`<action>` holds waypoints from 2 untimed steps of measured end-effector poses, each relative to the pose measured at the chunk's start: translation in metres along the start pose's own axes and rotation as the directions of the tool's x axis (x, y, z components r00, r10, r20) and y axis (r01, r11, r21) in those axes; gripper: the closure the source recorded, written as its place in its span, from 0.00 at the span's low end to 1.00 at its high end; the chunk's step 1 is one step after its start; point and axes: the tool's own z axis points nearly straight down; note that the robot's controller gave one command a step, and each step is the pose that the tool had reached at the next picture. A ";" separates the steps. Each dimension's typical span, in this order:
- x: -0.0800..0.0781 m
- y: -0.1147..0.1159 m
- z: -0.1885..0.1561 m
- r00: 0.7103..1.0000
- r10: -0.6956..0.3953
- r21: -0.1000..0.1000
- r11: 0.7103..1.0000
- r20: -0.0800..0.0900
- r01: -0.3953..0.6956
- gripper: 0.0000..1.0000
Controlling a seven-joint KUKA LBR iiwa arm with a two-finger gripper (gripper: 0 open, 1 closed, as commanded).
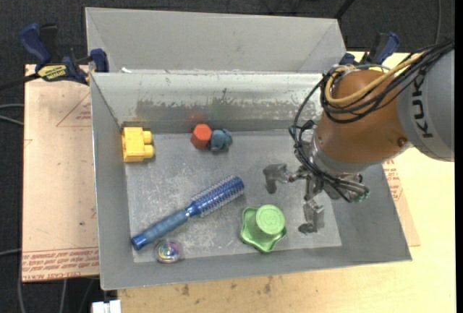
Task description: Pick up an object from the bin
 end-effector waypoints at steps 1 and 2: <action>0.002 0.043 0.060 0.857 -0.516 -0.005 0.857 -0.002 0.516 0.00; 0.016 -0.011 0.051 0.861 -0.509 0.000 0.861 -0.001 0.509 0.00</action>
Offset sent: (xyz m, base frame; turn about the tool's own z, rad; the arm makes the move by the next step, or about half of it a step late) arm -0.0233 0.0347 -0.0586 -0.5435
